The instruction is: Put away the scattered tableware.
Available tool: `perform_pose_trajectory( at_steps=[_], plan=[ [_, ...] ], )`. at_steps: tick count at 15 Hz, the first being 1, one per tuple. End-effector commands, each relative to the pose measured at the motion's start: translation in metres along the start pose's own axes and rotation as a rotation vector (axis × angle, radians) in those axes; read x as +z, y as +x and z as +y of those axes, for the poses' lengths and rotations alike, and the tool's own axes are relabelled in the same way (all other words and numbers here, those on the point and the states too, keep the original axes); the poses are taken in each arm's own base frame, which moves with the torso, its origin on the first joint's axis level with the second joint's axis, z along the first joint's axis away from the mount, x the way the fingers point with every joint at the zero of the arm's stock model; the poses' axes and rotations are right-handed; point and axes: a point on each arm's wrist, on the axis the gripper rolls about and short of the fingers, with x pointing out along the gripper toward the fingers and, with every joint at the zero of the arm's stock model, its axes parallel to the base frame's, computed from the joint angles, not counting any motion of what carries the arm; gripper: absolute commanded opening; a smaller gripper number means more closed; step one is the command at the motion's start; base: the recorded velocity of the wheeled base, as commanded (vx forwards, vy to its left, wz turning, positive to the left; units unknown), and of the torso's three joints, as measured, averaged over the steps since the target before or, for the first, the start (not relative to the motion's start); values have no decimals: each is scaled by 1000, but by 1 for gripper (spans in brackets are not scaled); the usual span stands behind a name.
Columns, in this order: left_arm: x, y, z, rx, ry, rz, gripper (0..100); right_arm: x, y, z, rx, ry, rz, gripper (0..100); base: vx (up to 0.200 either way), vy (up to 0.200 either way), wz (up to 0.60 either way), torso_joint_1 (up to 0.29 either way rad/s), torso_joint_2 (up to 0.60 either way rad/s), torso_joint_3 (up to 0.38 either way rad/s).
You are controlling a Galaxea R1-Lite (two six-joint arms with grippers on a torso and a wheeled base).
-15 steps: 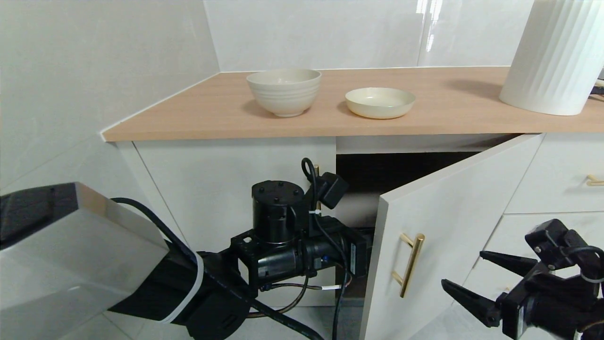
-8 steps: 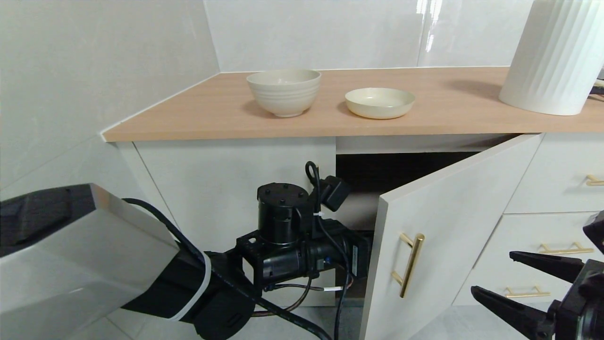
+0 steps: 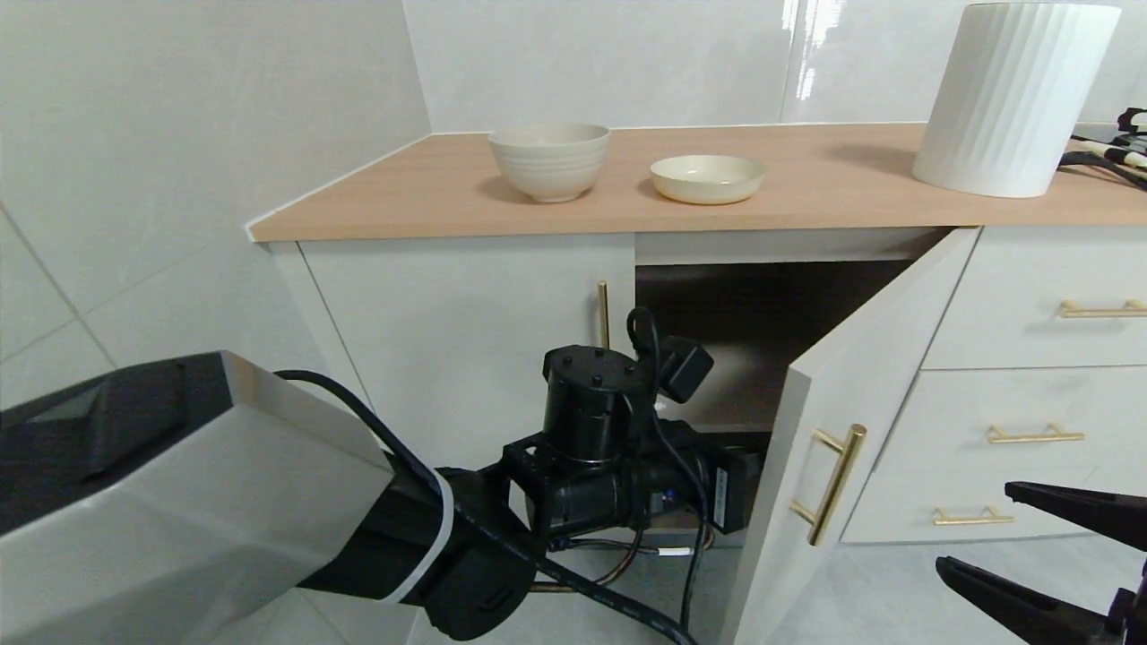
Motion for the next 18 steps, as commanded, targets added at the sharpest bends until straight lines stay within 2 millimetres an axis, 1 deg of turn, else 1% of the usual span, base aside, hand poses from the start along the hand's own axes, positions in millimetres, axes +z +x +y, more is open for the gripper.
perform_pose_trajectory(
  at_steps=[1, 2, 7, 10, 12, 13, 14, 15, 16, 18],
  plan=[
    [0, 4, -7, -15, 6, -2, 0, 4, -8, 0, 5, 0, -37, 100, 0, 0, 0, 0, 0, 0],
    [-1, 5, -12, -24, 8, 3, 0, 5, -8, 0, 13, 0, -41, 100, 0, 0, 0, 0, 0, 0],
    [3, 10, -22, -37, 8, 27, 0, 6, -12, 1, 40, -1, -57, 100, 0, 0, 0, 0, 0, 0],
    [5, 16, -28, -50, 13, 30, 0, 8, -18, 2, 102, -4, -86, 100, -200, 0, 0, 6, 2, 2],
    [0, 32, -42, -89, 21, 51, 0, 9, -28, 5, 216, -9, -123, 100, 0, 0, 0, 0, 0, 0],
    [-2, 38, -51, -108, 25, 64, 0, 8, -29, 5, 227, -9, -118, 100, 0, 0, 0, 0, 0, 0],
    [-3, 45, -64, -133, 28, 91, 0, 7, -30, 5, 231, -9, -110, 100, 0, 0, 0, 0, 0, 0],
    [-3, 45, -64, -133, 28, 91, 0, 7, -30, 5, 231, -9, -110, 100, 0, 0, 0, 0, 0, 0],
    [1, 49, -82, -166, 36, 103, 0, 7, -30, 5, 246, -9, -109, 100, 0, 0, 0, 0, 0, 0],
    [6, 49, -87, -179, 40, 91, 0, 6, -29, 5, 251, -8, -105, 100, 0, 0, 0, 0, 0, 0]
  ],
)
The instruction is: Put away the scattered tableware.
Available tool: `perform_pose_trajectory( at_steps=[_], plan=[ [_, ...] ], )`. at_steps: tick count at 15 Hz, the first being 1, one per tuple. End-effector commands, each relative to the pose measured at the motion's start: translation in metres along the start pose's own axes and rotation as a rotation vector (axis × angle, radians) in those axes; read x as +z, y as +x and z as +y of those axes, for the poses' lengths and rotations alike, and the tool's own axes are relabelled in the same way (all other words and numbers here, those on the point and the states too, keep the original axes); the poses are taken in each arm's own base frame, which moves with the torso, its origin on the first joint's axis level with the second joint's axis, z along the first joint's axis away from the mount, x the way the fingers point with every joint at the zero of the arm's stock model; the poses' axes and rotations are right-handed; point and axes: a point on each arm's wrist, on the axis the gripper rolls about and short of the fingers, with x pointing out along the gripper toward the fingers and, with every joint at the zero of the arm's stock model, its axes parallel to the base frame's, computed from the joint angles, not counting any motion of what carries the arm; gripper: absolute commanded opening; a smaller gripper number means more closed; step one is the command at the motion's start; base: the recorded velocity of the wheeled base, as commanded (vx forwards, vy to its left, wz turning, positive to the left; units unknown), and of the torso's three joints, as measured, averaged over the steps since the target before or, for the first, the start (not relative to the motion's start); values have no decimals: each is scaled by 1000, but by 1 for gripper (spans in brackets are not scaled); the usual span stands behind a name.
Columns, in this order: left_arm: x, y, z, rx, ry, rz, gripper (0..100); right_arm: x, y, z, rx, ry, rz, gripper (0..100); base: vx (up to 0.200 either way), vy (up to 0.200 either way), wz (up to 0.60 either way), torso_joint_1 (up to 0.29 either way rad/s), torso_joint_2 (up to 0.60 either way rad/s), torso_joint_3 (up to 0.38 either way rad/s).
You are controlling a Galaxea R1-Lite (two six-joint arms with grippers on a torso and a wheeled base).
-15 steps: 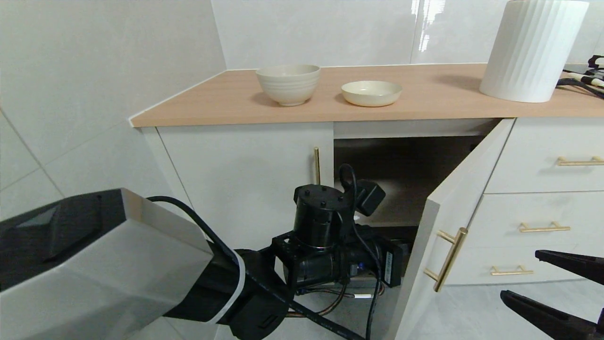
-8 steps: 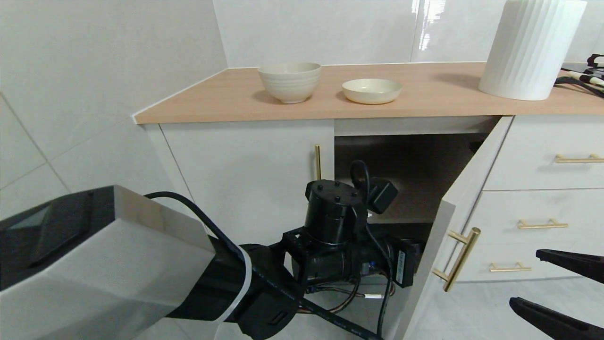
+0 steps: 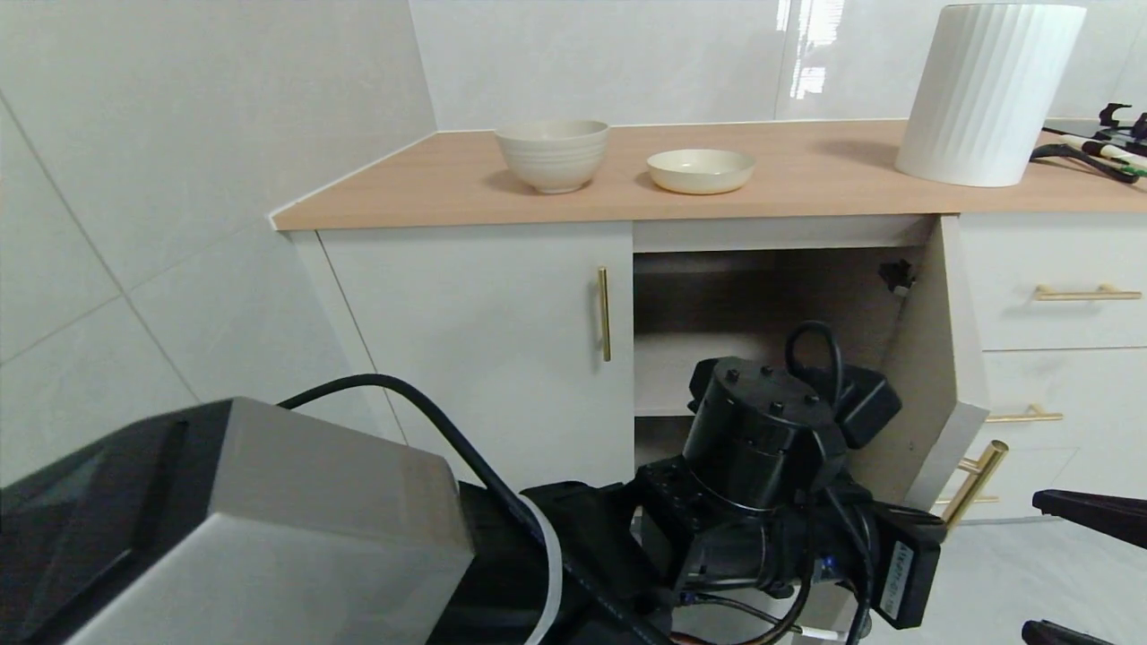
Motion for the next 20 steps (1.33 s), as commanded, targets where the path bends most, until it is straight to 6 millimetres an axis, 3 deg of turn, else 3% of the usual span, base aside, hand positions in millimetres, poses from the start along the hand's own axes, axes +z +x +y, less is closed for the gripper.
perform_pose_trajectory(
  at_steps=[1, 3, 7, 9, 11, 12, 14, 15, 16, 18, 20],
  plan=[
    [4, 6, -4, -13, 6, -6, 0, 0, 1, 0, 2, 7, 1, 100, 0, 0, 0, 0, 0, 0],
    [3, 22, -4, -17, 5, 9, 0, 1, 0, 0, 2, 11, -2, 100, 0, 0, 0, 0, 0, 0],
    [8, 29, -5, -38, 17, -12, 0, -1, 3, -1, 3, 29, 14, 100, 0, 0, 0, 0, 0, 0],
    [1, 34, -22, -57, 14, 1, 0, -1, 3, -1, 8, 30, 14, 100, 0, 0, 0, 0, 0, 0],
    [-16, -28, -55, -41, -57, 92, 0, -2, 4, -1, 8, 30, 19, 100, 0, 0, 0, 0, 0, 0],
    [-26, -82, -62, -53, -67, 143, 0, -2, 4, -1, 8, 32, 19, 100, 0, 0, 0, 0, 0, 0],
    [-21, -149, -42, 33, -95, 89, 0, -2, 4, -1, 7, 32, 20, 100, 0, 0, 0, 0, 0, 0],
    [-19, -157, -35, 63, -96, 70, 0, -2, 4, -1, 7, 32, 22, 100, 0, 0, 0, 0, 0, 0],
    [-9, -162, -1, 167, -63, 35, 0, -2, 5, -1, 7, 33, 26, 100, 0, 0, 0, 0, 0, 0],
    [-3, -131, 53, 266, -20, 47, 0, -2, 5, -1, 6, 34, 26, 100, 0, 0, 0, 0, 0, 0],
    [-7, -91, 79, 271, -24, 68, 0, -2, 5, -1, 6, 33, 23, 100, 0, 0, 0, 0, 0, 0]
  ],
)
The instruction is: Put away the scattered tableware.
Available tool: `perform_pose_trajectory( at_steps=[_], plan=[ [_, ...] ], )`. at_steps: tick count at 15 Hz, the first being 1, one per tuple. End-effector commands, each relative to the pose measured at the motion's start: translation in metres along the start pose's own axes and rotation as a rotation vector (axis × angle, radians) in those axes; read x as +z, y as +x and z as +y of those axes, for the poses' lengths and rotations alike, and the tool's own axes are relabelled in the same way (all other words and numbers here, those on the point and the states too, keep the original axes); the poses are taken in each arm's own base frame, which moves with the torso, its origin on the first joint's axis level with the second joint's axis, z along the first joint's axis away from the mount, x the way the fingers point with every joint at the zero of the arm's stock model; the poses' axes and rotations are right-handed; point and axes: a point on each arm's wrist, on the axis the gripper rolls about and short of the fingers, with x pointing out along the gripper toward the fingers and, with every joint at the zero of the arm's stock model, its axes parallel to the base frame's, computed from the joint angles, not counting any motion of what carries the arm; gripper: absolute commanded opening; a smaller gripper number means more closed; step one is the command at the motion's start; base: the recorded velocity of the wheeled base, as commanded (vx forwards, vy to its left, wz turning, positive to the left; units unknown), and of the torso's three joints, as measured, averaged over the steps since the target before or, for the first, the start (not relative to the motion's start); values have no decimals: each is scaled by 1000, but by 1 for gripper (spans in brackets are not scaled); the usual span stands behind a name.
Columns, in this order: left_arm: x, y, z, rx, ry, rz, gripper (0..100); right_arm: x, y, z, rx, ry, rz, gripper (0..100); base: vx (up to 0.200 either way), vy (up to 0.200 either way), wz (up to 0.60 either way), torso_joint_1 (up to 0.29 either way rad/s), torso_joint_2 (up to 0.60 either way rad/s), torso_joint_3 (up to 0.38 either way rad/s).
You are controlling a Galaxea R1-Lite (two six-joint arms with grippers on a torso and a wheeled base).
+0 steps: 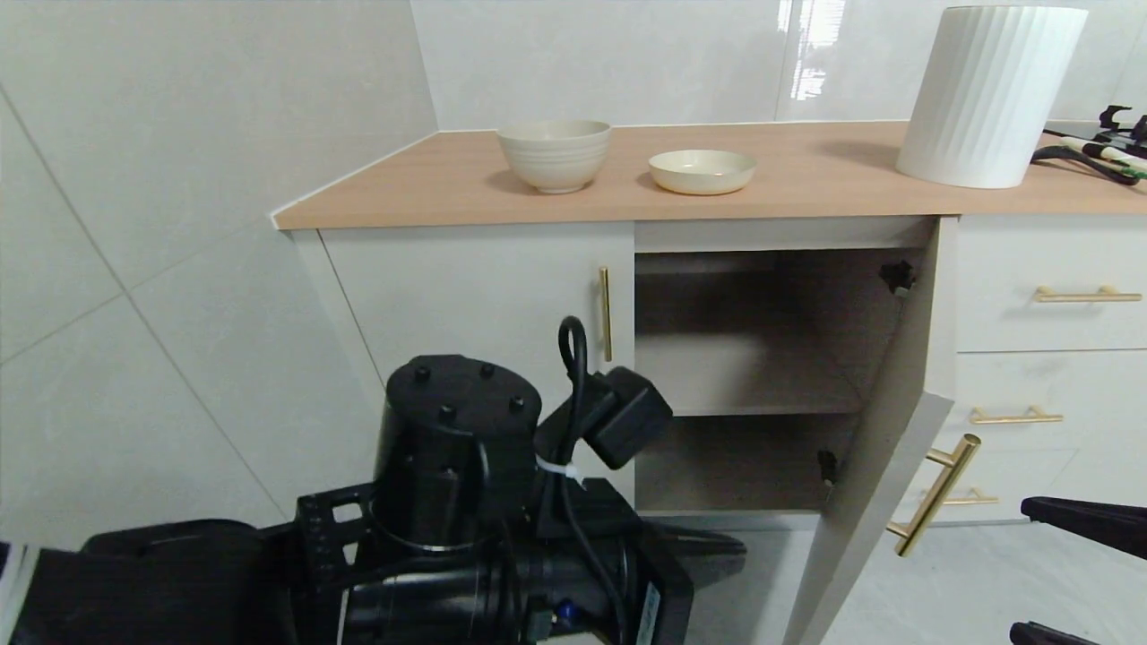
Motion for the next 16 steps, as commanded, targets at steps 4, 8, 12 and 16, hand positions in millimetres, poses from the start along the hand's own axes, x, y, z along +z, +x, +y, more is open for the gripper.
perform_pose_trajectory(
  at_steps=[4, 8, 12, 16],
  plan=[
    [0, 143, 62, 130, 70, -48, 0, 0, 0, 0, 1, -1, 2, 100, 0, 0, 0, 0, 0, 0],
    [6, 164, 35, 76, 90, -71, 0, 0, 0, 0, 1, 0, 1, 100, 0, 0, 0, 0, 0, 0],
    [16, 169, -11, -25, 2, -78, 0, 1, -3, 1, 3, -6, -17, 100, 0, 0, 0, 0, 0, 0],
    [26, 181, -58, -128, -45, -42, 0, 3, -9, 3, 15, -13, -46, 100, 0, 0, 0, 0, 0, 0]
  ],
)
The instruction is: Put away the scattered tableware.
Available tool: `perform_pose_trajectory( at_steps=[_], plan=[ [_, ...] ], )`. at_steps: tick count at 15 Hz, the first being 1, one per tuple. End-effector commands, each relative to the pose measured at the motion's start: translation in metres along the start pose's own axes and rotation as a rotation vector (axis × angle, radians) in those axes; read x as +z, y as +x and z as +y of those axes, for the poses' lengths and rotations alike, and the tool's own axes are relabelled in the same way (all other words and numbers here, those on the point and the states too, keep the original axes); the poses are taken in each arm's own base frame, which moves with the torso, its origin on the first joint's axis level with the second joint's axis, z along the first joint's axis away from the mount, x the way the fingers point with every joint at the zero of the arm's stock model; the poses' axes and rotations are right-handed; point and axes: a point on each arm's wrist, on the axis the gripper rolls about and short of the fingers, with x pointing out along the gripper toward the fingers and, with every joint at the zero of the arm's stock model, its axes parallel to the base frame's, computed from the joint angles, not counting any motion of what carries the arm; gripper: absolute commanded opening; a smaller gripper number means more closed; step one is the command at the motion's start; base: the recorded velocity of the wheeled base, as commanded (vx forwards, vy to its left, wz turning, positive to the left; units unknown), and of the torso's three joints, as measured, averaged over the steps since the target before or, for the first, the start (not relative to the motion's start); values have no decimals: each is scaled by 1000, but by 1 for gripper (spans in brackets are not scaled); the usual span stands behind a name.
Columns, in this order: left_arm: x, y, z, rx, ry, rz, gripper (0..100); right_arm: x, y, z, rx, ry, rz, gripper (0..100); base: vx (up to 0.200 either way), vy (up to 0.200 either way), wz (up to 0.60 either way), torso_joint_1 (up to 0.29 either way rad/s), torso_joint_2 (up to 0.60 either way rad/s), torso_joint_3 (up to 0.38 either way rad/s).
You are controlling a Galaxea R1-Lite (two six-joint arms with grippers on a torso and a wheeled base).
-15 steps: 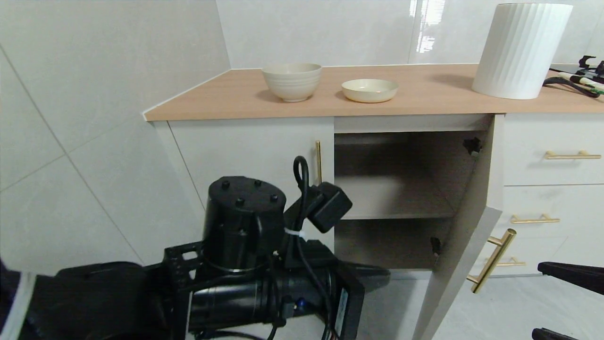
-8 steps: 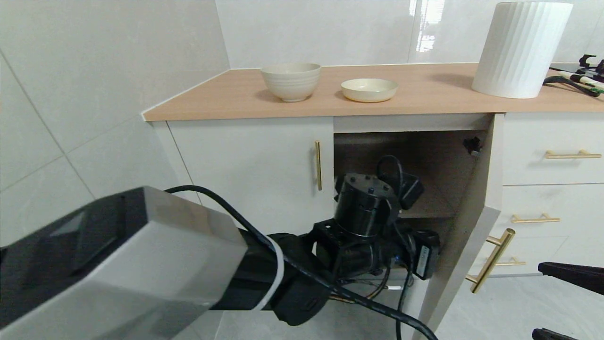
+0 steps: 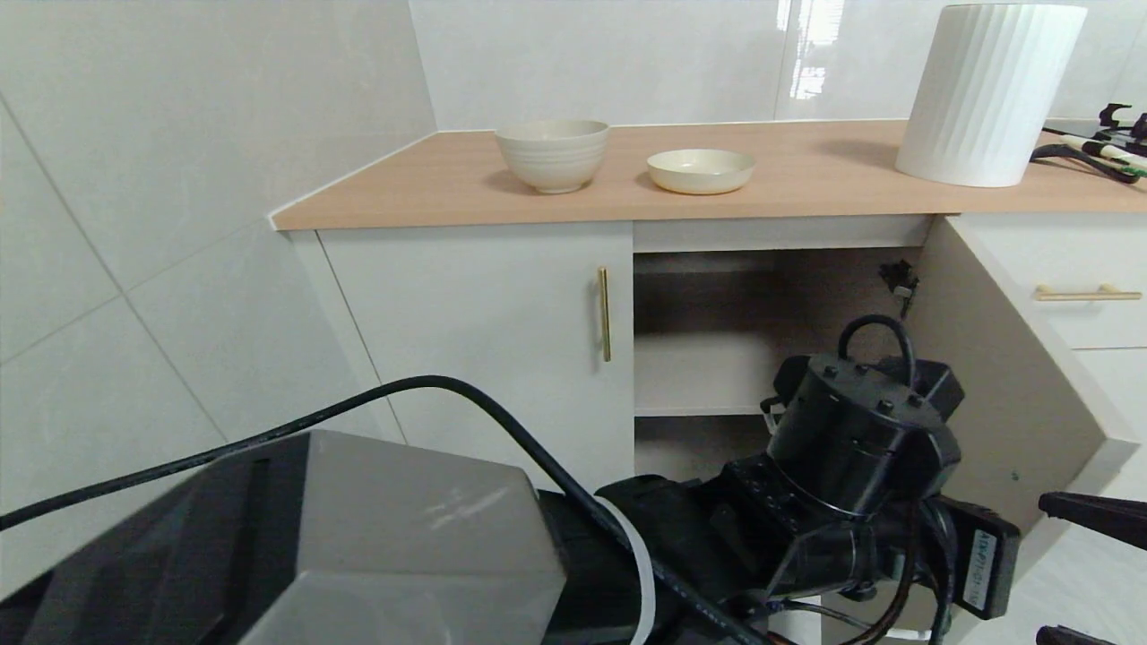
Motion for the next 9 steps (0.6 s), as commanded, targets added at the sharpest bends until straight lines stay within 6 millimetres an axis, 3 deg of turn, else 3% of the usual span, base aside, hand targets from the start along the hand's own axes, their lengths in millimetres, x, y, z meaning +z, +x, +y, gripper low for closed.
perform_pose_trajectory(
  at_steps=[1, 4, 7, 9],
  plan=[
    [3, 3, -17, -34, 5, 2, 0, 0, -1, 1, 10, 0, -5, 100, 0, 0, 0, 0, 0, 0],
    [15, -24, -7, 10, -23, -10, 0, 1, 0, 0, 8, 1, -2, 100, 0, 0, 0, 0, 0, 0],
    [50, -75, 11, 81, -54, -103, 0, 1, 3, -1, 3, 13, 9, 100, 0, 0, 0, 0, 0, 0],
    [57, -128, 24, 162, -75, -138, 0, 13, 16, -5, -19, 38, 24, 100, 0, 0, 0, 0, 0, 0]
  ],
)
